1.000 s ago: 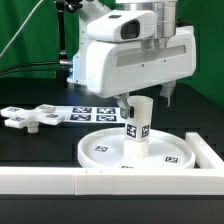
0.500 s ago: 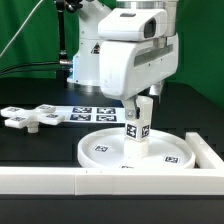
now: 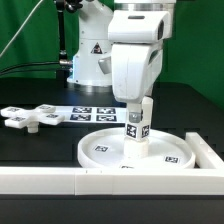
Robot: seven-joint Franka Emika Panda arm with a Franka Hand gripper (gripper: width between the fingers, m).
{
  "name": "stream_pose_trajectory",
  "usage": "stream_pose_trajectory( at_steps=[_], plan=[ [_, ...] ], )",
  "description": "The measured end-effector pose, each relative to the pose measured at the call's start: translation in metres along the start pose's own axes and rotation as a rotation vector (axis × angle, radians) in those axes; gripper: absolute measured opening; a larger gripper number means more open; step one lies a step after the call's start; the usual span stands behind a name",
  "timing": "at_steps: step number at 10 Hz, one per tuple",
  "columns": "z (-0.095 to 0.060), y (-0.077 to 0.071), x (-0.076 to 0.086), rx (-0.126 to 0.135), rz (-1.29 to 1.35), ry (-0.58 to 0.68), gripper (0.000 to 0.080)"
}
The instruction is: Assemble round table
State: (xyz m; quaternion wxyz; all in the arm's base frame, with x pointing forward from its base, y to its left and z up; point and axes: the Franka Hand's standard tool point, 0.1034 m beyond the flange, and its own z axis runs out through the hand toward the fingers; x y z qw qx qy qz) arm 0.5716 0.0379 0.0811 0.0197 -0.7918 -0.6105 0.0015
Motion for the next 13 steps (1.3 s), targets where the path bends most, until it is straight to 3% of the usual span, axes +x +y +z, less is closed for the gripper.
stream_pose_trajectory(
  at_steps=[4,6,11,13],
  plan=[
    [0.001,-0.0006,-0.0009,-0.002,-0.161,-0.018,0.0649],
    [0.0016,-0.0007,-0.0028,0.0,-0.212,-0.027,0.0405],
    [0.0022,-0.002,-0.0035,0.005,-0.147,-0.027,0.0407],
    [0.0029,-0.004,-0.0056,0.016,0.104,-0.032,0.0407]
  ],
)
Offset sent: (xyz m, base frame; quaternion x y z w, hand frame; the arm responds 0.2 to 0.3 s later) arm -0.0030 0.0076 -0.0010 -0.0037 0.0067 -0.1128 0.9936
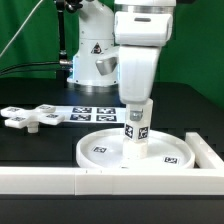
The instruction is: Assemble round table
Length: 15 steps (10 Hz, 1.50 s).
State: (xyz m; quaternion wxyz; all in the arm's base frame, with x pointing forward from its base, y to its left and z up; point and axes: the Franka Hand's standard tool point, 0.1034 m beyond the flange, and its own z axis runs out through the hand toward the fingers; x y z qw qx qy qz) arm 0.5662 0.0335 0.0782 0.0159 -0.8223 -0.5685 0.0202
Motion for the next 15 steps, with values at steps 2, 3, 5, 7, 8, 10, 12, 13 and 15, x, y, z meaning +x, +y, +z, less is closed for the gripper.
stream_pose_trajectory(
  at_steps=[2,3,5,7,8,10,12,13,15],
  plan=[
    [0.0004,-0.0007,-0.0005,0.005,0.215,0.001,0.0407],
    [0.0001,-0.0001,0.0005,0.002,0.29,0.006,0.0407],
    [0.0003,-0.0003,0.0016,0.001,0.41,0.008,0.0407],
    [0.0005,-0.0005,0.0018,0.002,0.521,0.008,0.0409],
    [0.0005,-0.0006,0.002,0.002,0.612,0.008,0.0409],
    [0.0014,-0.0031,0.0017,0.019,0.882,0.016,0.0409],
    [0.0017,-0.0042,0.0023,0.025,1.074,0.014,0.0409],
    [0.0019,-0.0043,0.0023,0.033,1.191,0.017,0.0409],
    [0.0019,-0.0044,0.003,0.036,1.301,0.018,0.0409]
  ],
)
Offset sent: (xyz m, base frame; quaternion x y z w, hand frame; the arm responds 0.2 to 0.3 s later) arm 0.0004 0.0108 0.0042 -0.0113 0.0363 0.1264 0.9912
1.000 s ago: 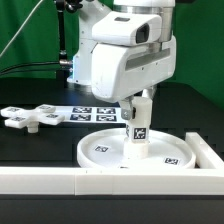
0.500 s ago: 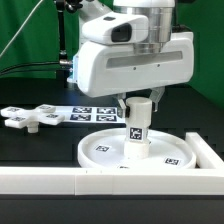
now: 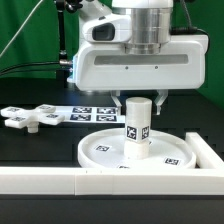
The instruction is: Assemble round table
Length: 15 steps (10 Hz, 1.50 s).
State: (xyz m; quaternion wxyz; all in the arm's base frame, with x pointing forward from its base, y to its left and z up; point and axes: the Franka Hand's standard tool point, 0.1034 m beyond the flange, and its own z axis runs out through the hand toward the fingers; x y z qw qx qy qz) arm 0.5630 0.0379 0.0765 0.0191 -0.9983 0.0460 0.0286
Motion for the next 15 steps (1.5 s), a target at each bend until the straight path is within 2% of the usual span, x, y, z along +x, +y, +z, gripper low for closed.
stream_pose_trajectory(
  at_steps=[2,7,12,13,15],
  plan=[
    [0.0001,-0.0001,0.0,0.005,0.089,-0.001,0.0409],
    [0.0012,-0.0028,-0.0015,0.032,0.55,-0.029,0.0409],
    [0.0009,-0.0049,0.0,0.051,0.824,-0.041,0.0409],
    [0.001,-0.004,0.0002,0.086,0.975,-0.064,0.0409],
    [0.0016,-0.0039,0.0003,0.131,1.194,-0.098,0.0409]
  ],
)
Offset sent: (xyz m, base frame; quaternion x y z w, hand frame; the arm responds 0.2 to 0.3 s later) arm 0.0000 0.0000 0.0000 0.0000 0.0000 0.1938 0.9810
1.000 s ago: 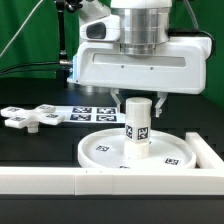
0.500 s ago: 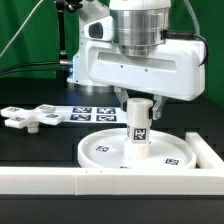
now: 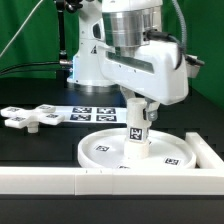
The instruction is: Assemble round table
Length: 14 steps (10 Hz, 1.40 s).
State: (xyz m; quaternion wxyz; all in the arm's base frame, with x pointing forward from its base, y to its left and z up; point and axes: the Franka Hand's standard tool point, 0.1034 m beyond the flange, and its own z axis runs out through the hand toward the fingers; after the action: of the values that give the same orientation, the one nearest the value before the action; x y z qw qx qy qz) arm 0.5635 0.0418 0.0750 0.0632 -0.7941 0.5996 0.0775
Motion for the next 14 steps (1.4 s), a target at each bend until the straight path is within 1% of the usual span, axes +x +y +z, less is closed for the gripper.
stream_pose_trajectory(
  at_steps=[1,4,5,6,7,8,9,12,13,14],
  plan=[
    [0.0002,-0.0008,0.0005,0.011,0.092,-0.01,0.0409],
    [-0.0006,-0.0025,0.0032,0.015,0.227,-0.018,0.0409],
    [-0.0005,-0.0026,0.0029,0.015,0.214,-0.017,0.0409],
    [-0.0001,-0.0024,0.0028,0.014,0.18,-0.017,0.0497],
    [0.0001,-0.0023,0.0028,0.014,0.18,-0.017,0.0604],
    [-0.0004,-0.0046,0.0039,0.014,0.092,-0.011,0.0604],
    [-0.0007,-0.0066,0.0029,0.016,0.001,-0.009,0.0641],
    [-0.0004,-0.0064,0.0028,0.017,-0.24,-0.008,0.0648],
    [-0.0004,-0.0064,0.0028,0.017,-0.275,-0.007,0.0648],
    [-0.0004,-0.0063,0.0029,0.016,-0.383,-0.006,0.0648]
  ],
)
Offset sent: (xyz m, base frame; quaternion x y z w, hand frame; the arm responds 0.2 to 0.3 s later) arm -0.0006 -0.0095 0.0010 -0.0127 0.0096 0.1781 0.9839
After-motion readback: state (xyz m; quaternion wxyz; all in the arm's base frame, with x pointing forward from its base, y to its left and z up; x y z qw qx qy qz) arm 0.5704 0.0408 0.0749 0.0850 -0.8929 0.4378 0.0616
